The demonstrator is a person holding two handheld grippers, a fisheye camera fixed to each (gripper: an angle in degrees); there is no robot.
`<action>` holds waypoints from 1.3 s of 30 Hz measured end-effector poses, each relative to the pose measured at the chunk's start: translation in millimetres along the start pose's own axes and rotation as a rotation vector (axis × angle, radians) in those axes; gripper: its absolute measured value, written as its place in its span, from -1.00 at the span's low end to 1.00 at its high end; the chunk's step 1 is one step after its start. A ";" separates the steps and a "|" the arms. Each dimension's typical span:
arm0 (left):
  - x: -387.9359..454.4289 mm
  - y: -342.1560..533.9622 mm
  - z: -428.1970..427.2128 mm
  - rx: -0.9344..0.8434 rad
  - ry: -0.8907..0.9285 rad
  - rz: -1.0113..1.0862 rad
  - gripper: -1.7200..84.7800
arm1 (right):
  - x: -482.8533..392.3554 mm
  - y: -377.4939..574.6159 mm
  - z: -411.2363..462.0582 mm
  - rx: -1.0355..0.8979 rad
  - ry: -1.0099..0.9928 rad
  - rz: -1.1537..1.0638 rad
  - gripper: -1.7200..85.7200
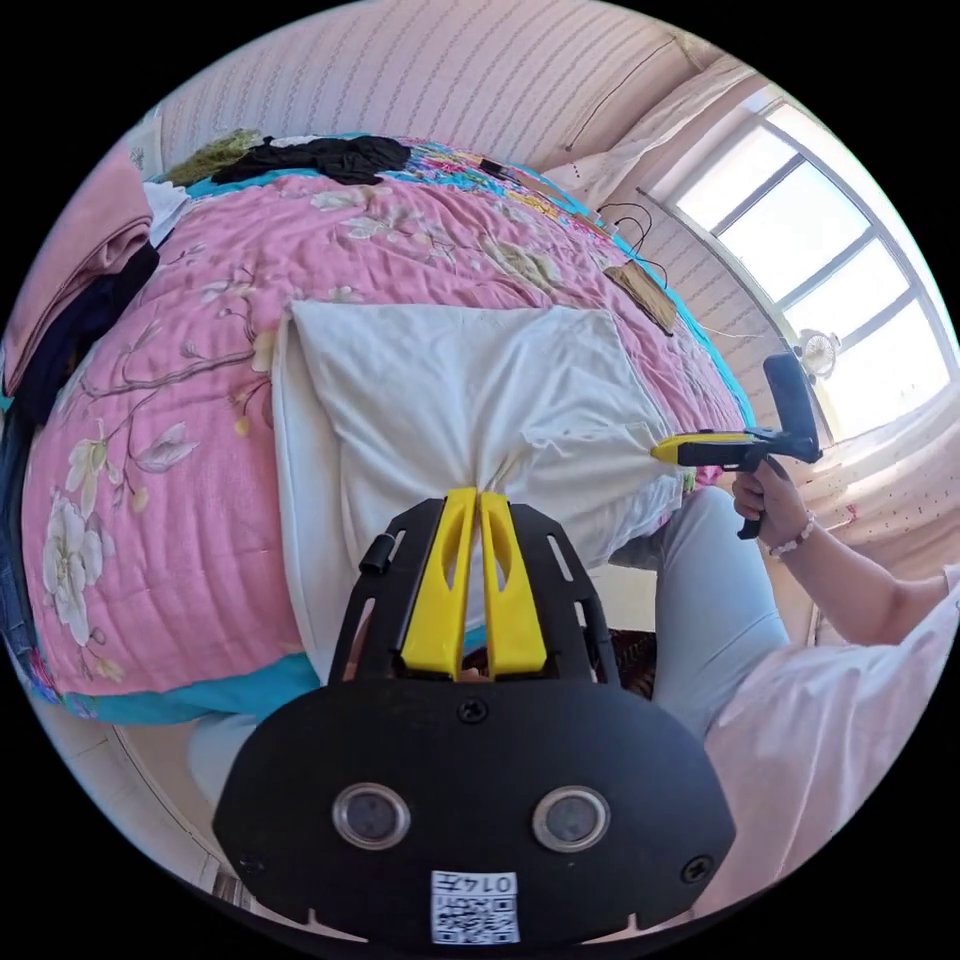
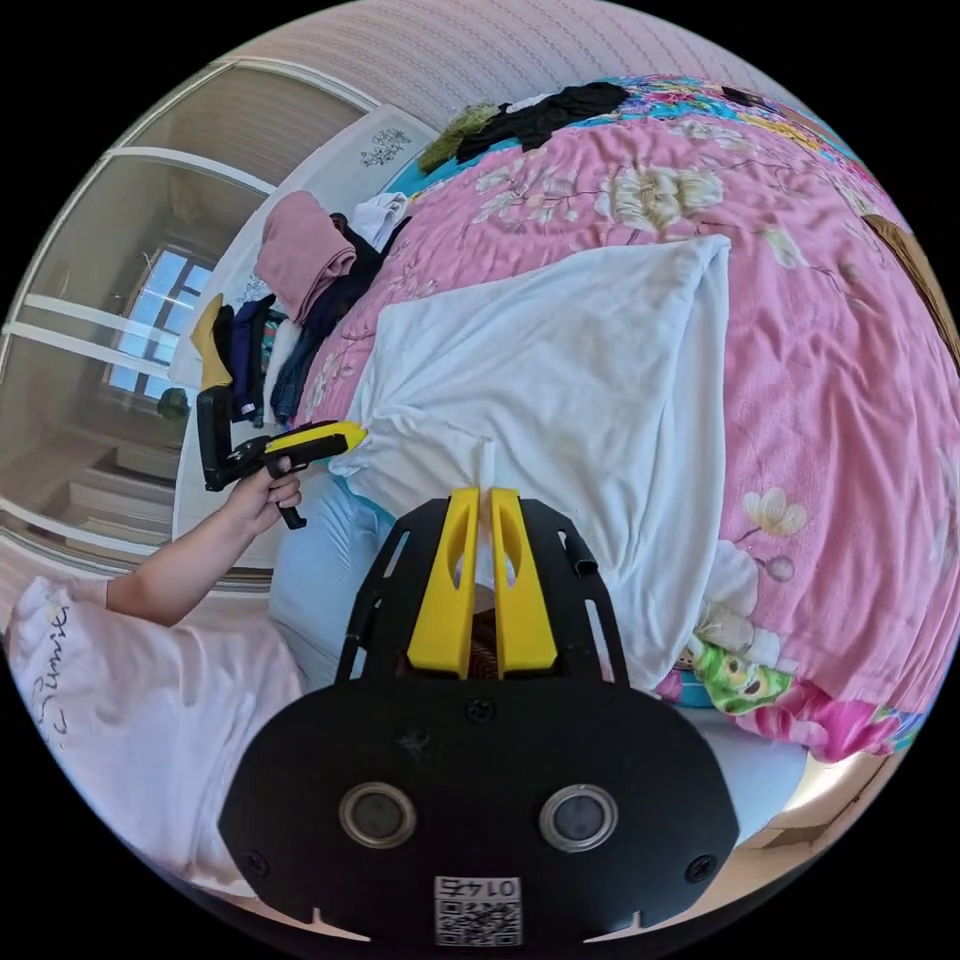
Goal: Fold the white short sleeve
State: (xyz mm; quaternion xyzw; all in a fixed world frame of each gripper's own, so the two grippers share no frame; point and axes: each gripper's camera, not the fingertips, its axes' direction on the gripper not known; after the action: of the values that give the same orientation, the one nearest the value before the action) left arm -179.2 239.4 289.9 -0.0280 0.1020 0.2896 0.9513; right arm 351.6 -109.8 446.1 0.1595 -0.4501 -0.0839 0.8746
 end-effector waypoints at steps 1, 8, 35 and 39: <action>0.5 2.9 -1.5 -0.004 0.005 0.006 -0.98 | -1.2 3.9 -0.3 -0.009 -0.006 -0.015 -0.92; 14.0 27.8 2.0 -0.073 -0.048 0.083 -0.92 | -8.9 32.2 11.8 -0.103 0.036 -0.075 -0.89; -30.2 31.9 -39.8 -0.046 0.018 0.058 -0.81 | 5.6 8.4 -2.7 -0.063 0.047 -0.008 -0.82; -81.0 -6.4 -50.7 0.090 -0.037 -0.145 -0.81 | 24.5 -32.0 -27.9 0.091 0.153 0.081 -0.79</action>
State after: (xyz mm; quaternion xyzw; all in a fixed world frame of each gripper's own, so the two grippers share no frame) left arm -250.4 184.3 257.4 0.0126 0.0948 0.2154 0.9718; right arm 388.5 -141.1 438.2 0.1865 -0.3915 -0.0155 0.9009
